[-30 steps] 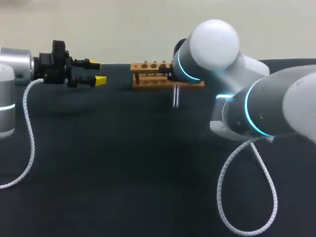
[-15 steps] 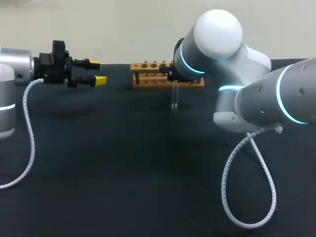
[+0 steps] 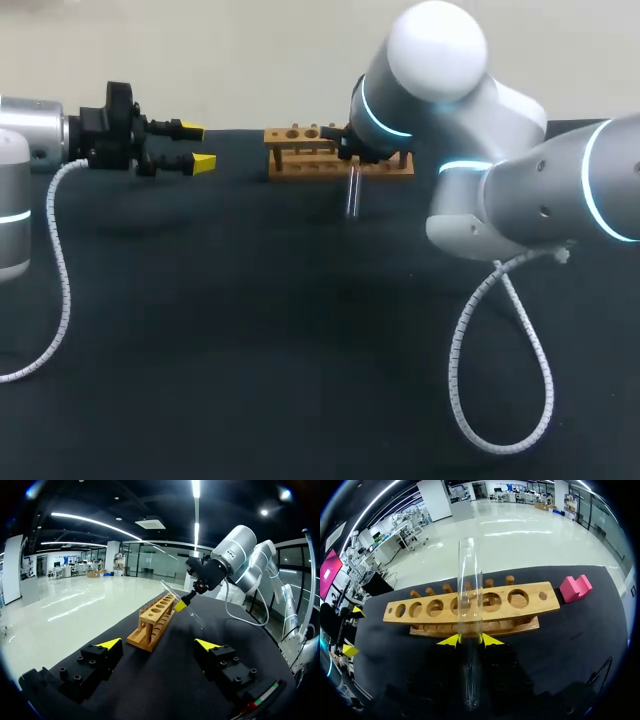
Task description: Grasp the test tube, adjust it, and insert it.
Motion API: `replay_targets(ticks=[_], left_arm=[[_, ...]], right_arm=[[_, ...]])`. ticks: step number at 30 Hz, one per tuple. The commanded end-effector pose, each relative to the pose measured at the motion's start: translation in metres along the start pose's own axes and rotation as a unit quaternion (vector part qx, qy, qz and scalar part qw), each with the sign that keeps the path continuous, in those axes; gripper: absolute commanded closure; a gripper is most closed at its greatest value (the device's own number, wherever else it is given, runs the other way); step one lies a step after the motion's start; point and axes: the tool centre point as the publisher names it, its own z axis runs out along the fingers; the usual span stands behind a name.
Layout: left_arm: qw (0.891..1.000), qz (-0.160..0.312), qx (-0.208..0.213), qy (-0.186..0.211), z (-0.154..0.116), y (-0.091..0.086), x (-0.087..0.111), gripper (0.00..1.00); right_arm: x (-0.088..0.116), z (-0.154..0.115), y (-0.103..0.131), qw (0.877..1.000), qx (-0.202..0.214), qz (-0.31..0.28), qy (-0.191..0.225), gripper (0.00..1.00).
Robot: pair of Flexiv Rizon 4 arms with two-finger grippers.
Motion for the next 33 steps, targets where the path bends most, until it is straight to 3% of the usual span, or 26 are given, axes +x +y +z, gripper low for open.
replay_targets(ticks=[1,14,33], left_arm=[[1.000,0.002,-0.001,-0.002,-0.001,-0.001,0.001,0.00],[1.000,0.002,-0.001,-0.002,-0.001,-0.001,0.001,0.00],[1.000,0.002,-0.001,-0.002,-0.001,-0.001,0.001,0.00]], right_arm=[[0.008,-0.021,0.001,0.999,0.007,0.008,-0.032,1.00],[0.001,-0.060,0.006,0.995,0.030,0.031,-0.088,1.00],[0.005,-0.100,0.007,0.991,0.039,0.040,-0.125,1.00]])
